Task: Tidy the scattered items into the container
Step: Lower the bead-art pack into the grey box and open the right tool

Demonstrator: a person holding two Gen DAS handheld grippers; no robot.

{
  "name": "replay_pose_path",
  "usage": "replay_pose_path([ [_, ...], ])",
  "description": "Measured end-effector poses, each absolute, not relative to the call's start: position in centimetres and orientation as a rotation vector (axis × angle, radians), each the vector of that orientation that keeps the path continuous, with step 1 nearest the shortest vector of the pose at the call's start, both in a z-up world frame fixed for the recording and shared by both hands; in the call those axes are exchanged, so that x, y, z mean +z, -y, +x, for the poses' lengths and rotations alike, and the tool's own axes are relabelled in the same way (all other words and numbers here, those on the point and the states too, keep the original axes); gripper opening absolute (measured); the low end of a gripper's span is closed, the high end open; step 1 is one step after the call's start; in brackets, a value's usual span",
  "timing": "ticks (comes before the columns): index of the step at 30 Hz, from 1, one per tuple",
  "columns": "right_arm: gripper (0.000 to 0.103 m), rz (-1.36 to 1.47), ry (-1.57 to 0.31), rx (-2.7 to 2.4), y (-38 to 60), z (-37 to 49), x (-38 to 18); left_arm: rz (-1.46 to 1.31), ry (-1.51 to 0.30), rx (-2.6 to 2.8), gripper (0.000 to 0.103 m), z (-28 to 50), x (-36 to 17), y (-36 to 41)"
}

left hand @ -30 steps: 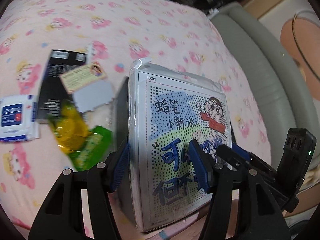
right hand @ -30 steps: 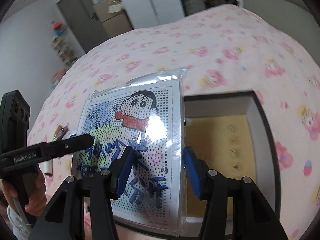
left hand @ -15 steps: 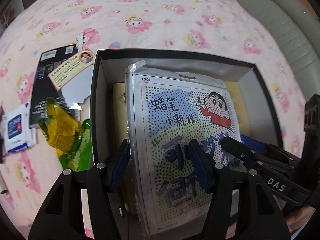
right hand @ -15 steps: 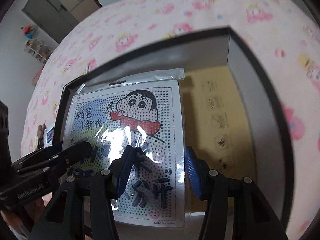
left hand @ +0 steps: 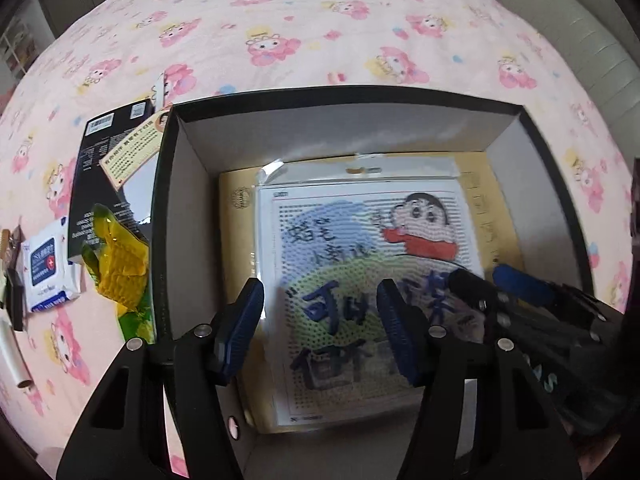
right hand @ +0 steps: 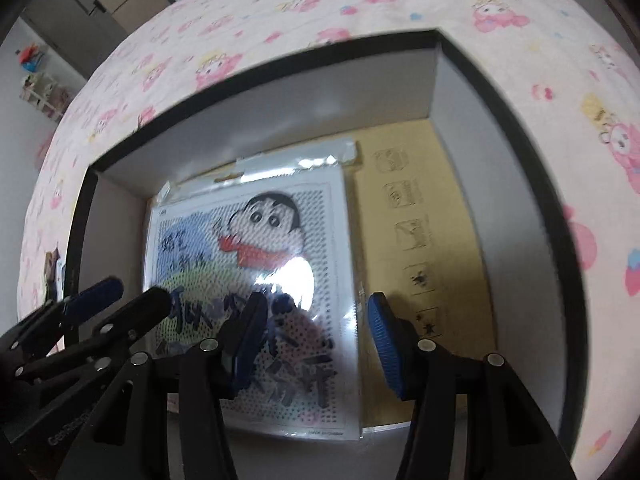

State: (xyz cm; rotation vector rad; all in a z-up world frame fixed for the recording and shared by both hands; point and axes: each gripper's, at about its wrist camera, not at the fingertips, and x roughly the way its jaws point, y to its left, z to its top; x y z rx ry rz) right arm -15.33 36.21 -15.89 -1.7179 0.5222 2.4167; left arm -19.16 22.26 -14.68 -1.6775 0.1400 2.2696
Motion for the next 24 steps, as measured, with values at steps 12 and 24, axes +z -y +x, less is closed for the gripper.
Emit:
replay_pose_path([
  [12,0.065,-1.901,-0.672,2.4,-35.2,-17.4,-17.2,-1.784,-0.107,2.061,0.056,-17.9,-16.8,-22.4],
  [24,0.065,-1.627,-0.507,2.452,-36.8,-15.2,-14.0,-1.657,-0.064,2.143,0.062,-17.1,-15.5,-22.3],
])
